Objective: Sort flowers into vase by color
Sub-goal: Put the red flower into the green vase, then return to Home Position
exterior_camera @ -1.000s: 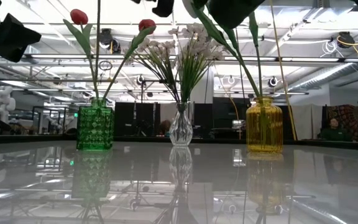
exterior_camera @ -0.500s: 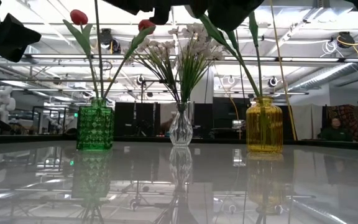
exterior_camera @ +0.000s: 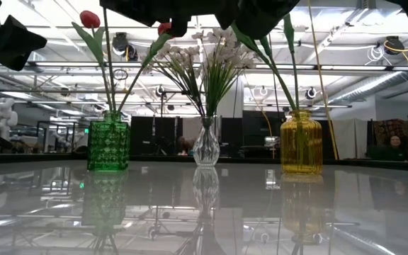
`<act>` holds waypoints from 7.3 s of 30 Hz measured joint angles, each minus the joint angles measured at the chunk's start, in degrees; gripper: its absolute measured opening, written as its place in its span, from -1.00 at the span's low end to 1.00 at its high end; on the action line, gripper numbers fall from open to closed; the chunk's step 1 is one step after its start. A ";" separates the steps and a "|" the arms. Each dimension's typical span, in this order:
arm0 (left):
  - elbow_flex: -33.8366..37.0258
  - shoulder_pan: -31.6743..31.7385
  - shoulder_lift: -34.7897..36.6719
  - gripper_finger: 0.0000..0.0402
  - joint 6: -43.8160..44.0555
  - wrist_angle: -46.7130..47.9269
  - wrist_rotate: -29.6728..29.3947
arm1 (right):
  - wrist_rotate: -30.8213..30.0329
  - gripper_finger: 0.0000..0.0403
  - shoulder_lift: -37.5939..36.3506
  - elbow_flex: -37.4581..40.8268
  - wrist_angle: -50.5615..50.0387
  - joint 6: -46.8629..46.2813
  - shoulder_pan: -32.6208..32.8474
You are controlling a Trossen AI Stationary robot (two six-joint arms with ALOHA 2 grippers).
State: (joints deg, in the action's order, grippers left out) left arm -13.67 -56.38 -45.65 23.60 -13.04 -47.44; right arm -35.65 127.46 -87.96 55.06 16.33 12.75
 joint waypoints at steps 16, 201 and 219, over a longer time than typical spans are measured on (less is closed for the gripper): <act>0.00 0.00 0.00 0.45 -0.01 0.09 0.02 | -5.07 -0.60 -0.04 0.00 -3.92 -3.95 0.79; 13.35 53.57 32.20 -1.00 -28.55 0.14 37.20 | 25.96 -1.00 -93.67 87.14 -23.62 -22.59 0.32; 13.38 54.16 45.59 -1.00 -25.84 11.26 41.42 | 26.67 -1.00 -108.19 87.14 -36.94 -24.55 0.33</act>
State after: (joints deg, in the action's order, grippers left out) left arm -0.30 -2.22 -0.05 -2.24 -1.78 -6.02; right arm -8.98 19.27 -0.82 18.11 -8.22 13.08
